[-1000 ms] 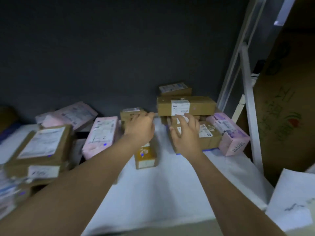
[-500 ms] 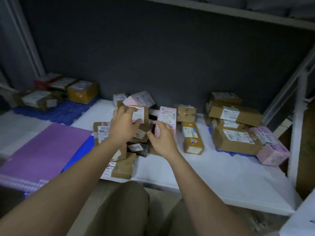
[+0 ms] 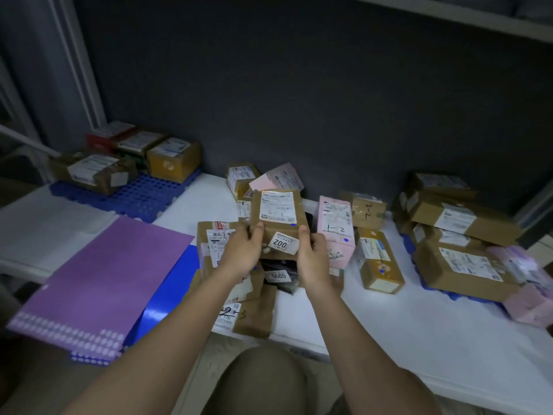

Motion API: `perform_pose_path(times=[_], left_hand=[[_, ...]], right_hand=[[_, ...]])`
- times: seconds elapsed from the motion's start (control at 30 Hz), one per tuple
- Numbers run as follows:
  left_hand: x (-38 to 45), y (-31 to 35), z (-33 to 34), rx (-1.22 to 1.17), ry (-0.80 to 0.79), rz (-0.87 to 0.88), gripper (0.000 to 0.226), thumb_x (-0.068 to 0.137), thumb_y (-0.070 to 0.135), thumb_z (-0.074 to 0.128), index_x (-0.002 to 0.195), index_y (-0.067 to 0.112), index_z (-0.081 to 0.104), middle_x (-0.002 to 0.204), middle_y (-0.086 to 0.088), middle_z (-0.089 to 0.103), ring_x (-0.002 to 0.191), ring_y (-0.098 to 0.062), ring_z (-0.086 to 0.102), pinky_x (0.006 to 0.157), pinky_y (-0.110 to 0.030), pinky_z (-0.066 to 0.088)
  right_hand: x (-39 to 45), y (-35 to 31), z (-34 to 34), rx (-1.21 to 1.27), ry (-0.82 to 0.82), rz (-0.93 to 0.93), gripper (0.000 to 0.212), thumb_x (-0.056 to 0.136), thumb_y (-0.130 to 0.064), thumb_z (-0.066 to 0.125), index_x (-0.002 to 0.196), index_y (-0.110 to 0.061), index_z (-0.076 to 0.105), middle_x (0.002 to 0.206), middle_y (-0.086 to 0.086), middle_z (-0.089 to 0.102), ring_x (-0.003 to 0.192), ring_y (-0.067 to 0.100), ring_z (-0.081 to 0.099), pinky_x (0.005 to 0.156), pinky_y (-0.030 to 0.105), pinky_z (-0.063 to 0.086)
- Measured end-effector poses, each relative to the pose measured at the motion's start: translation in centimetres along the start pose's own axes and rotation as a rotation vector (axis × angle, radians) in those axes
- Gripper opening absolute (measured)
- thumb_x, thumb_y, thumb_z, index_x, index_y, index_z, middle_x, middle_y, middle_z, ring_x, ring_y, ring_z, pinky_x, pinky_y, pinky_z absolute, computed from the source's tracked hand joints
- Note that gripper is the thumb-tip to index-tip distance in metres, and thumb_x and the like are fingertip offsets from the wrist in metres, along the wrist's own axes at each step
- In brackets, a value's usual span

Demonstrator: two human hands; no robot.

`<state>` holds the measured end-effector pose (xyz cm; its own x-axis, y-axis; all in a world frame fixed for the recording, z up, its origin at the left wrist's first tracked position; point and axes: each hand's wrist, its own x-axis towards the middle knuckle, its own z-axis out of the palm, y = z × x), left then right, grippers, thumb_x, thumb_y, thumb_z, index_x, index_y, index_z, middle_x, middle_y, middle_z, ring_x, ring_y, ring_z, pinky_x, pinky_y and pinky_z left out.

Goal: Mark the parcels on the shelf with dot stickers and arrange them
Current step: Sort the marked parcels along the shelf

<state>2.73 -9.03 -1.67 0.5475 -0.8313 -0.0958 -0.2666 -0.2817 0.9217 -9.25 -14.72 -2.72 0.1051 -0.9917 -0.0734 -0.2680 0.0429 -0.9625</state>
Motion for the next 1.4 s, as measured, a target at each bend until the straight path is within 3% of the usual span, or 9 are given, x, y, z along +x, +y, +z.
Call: perform_pose_path(times=[0.17, 0.4, 0.63, 0.8, 0.9, 1.03, 1.17, 1.33, 1.4], left_hand=[[-1.9, 0.4, -3.8, -0.359, 0.077, -0.038, 0.033, 0.097, 0.049, 0.040, 0.123, 0.028, 0.041, 0.112, -0.001, 0.057, 0.092, -0.011, 0.059, 0.064, -0.028, 0.051], [-0.9, -2.8, -14.1, -0.548, 0.255, -0.092, 0.028, 0.095, 0.046, 0.044, 0.117, 0.029, 0.045, 0.114, -0.001, 0.058, 0.094, -0.016, 0.063, 0.062, -0.029, 0.054], [6.2, -10.1, -21.9, -0.530, 0.396, -0.205, 0.038, 0.091, 0.046, 0.046, 0.122, 0.025, 0.044, 0.122, -0.007, 0.054, 0.102, -0.025, 0.059, 0.056, -0.027, 0.050], [12.6, -15.1, -23.9, -0.501, 0.457, -0.219, 0.029, 0.095, 0.039, 0.043, 0.108, 0.017, 0.029, 0.094, -0.001, 0.053, 0.086, -0.018, 0.057, 0.087, -0.043, 0.051], [15.9, -16.9, -24.5, -0.317, 0.466, -0.203, 0.033, 0.099, 0.042, 0.036, 0.115, 0.014, 0.038, 0.114, -0.012, 0.056, 0.106, -0.028, 0.055, 0.099, -0.041, 0.040], [18.6, -17.4, -24.7, 0.007, 0.505, -0.236, 0.047, 0.099, 0.045, 0.033, 0.139, 0.019, 0.037, 0.138, -0.022, 0.033, 0.130, -0.035, 0.028, 0.108, -0.034, 0.021], [20.1, -18.0, -24.2, -0.173, 0.400, -0.144, 0.059, 0.100, 0.038, 0.034, 0.152, 0.026, 0.010, 0.143, -0.018, 0.037, 0.125, -0.030, 0.045, 0.107, -0.036, 0.035], [17.6, -17.2, -21.9, -0.176, 0.337, -0.066, 0.074, 0.082, 0.041, 0.041, 0.149, 0.019, 0.017, 0.145, -0.014, 0.040, 0.130, -0.028, 0.044, 0.107, -0.046, 0.039], [14.8, -15.8, -20.0, -0.106, 0.304, 0.002, 0.062, 0.088, 0.026, 0.047, 0.145, 0.012, 0.028, 0.138, -0.015, 0.046, 0.124, -0.032, 0.047, 0.103, -0.047, 0.041]], right_hand=[[-2.6, -2.8, 1.7, 0.224, -0.178, 0.044, 0.034, 0.093, -0.045, 0.053, 0.111, -0.019, 0.039, 0.110, -0.003, 0.055, 0.099, 0.011, 0.057, 0.091, 0.045, 0.052], [-5.0, -6.6, 11.1, 0.214, -0.462, 0.110, 0.042, 0.090, -0.043, 0.059, 0.118, -0.015, 0.043, 0.111, 0.005, 0.064, 0.096, 0.017, 0.065, 0.072, 0.033, 0.055], [-2.3, -7.3, 23.7, 0.122, -0.680, 0.268, 0.014, 0.096, -0.037, 0.047, 0.099, -0.026, 0.056, 0.093, 0.002, 0.068, 0.097, 0.026, 0.065, 0.096, 0.045, 0.048], [1.9, -5.8, 31.7, 0.076, -0.650, 0.235, 0.031, 0.092, -0.033, 0.054, 0.120, -0.020, 0.053, 0.106, 0.006, 0.070, 0.097, 0.024, 0.067, 0.093, 0.044, 0.052], [4.5, -4.8, 35.2, 0.020, -0.606, 0.133, 0.053, 0.081, -0.039, 0.061, 0.128, -0.017, 0.049, 0.113, 0.006, 0.069, 0.096, 0.021, 0.069, 0.088, 0.039, 0.056], [7.0, -3.5, 38.2, -0.053, -0.469, 0.066, 0.083, 0.046, -0.065, 0.060, 0.118, -0.025, 0.047, 0.120, 0.006, 0.059, 0.100, 0.025, 0.064, 0.089, 0.044, 0.054], [7.1, -3.8, 38.4, 0.021, -0.454, 0.054, 0.070, 0.074, -0.056, 0.070, 0.126, -0.019, 0.043, 0.120, 0.005, 0.057, 0.096, 0.022, 0.065, 0.064, 0.028, 0.054], [6.1, -5.2, 33.6, 0.016, -0.477, 0.002, 0.037, 0.089, -0.035, 0.063, 0.119, -0.019, 0.047, 0.119, 0.007, 0.056, 0.099, 0.020, 0.061, 0.084, 0.032, 0.054], [5.4, -5.5, 29.9, -0.117, -0.414, -0.116, 0.039, 0.088, -0.025, 0.064, 0.122, -0.022, 0.045, 0.125, 0.007, 0.050, 0.105, 0.021, 0.057, 0.091, 0.036, 0.052]])
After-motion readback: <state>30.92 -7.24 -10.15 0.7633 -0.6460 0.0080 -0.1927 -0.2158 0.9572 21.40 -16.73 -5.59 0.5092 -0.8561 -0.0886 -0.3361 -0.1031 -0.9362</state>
